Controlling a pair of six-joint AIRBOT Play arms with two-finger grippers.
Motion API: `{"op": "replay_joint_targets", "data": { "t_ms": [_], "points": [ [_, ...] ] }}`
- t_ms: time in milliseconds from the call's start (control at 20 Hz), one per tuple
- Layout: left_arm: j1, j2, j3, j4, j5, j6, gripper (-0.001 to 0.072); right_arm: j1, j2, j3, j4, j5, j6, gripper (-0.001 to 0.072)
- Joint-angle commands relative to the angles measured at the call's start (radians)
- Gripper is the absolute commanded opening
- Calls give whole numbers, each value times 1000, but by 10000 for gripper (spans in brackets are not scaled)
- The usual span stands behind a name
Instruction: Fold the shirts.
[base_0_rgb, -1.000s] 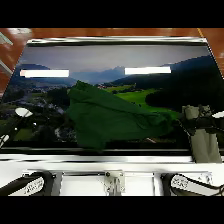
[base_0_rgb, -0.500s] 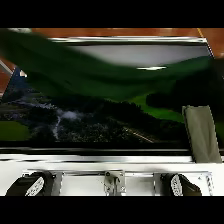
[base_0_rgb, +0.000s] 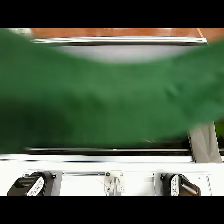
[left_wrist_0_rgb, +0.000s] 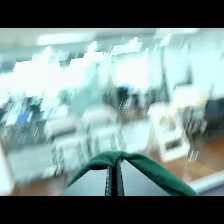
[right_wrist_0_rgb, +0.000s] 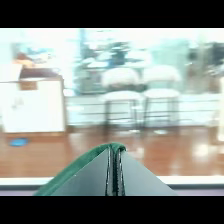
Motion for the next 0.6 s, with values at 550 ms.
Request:
{"op": "replay_joint_targets", "data": {
  "t_ms": [550],
  "points": [
    [0,-31,-418,311,-589,-133,34,0,-207,-129,-309,736,68,61]
  ]
}}
